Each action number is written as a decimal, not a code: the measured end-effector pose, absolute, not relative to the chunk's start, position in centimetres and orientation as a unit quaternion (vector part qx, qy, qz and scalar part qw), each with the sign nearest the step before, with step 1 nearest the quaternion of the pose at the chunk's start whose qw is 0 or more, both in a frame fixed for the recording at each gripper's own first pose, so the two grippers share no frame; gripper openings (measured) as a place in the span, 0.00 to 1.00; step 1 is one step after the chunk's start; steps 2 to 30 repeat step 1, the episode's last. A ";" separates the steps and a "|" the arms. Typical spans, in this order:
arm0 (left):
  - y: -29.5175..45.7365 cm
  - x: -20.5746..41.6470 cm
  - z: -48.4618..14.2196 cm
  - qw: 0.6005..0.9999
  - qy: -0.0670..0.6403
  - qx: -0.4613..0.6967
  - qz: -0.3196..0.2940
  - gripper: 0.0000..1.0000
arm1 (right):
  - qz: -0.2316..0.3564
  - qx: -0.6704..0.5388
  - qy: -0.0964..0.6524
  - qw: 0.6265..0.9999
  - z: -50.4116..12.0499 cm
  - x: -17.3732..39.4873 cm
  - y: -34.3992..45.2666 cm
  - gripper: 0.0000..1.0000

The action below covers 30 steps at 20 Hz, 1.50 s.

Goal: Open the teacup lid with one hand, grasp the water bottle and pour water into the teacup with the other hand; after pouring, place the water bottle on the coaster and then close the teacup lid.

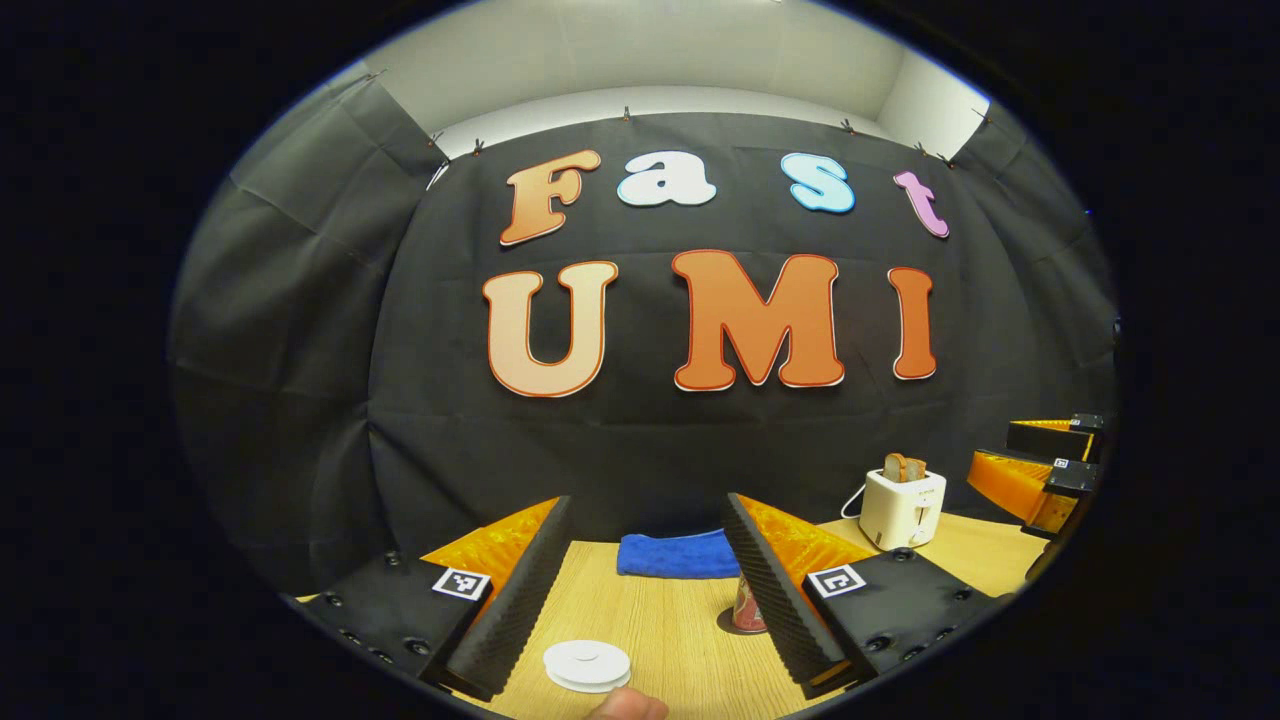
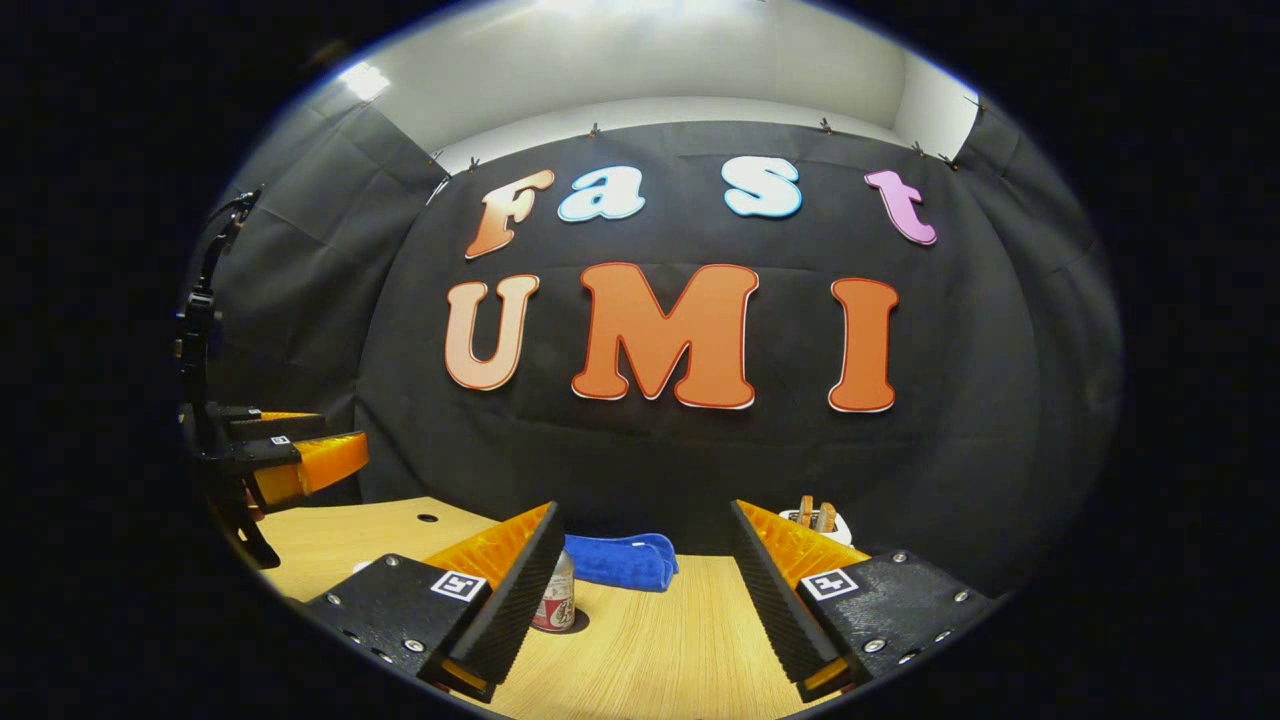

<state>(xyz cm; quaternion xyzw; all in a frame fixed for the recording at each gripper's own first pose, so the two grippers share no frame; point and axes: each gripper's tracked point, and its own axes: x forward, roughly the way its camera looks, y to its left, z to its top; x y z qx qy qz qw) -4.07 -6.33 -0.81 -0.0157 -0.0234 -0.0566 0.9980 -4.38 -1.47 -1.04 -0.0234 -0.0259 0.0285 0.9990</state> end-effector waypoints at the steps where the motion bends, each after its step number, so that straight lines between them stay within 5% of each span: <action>1: -6.1 -4.0 -0.8 0.998 -0.023 -0.016 -0.054 1.00 | 0.029 -0.022 -0.025 0.999 -1.4 -4.6 -1.3 0.99; 30: -6.1 -4.0 -0.8 0.998 -0.023 -0.016 -0.054 1.00 | 0.029 -0.022 -0.025 0.999 -1.4 -4.6 -1.3 0.99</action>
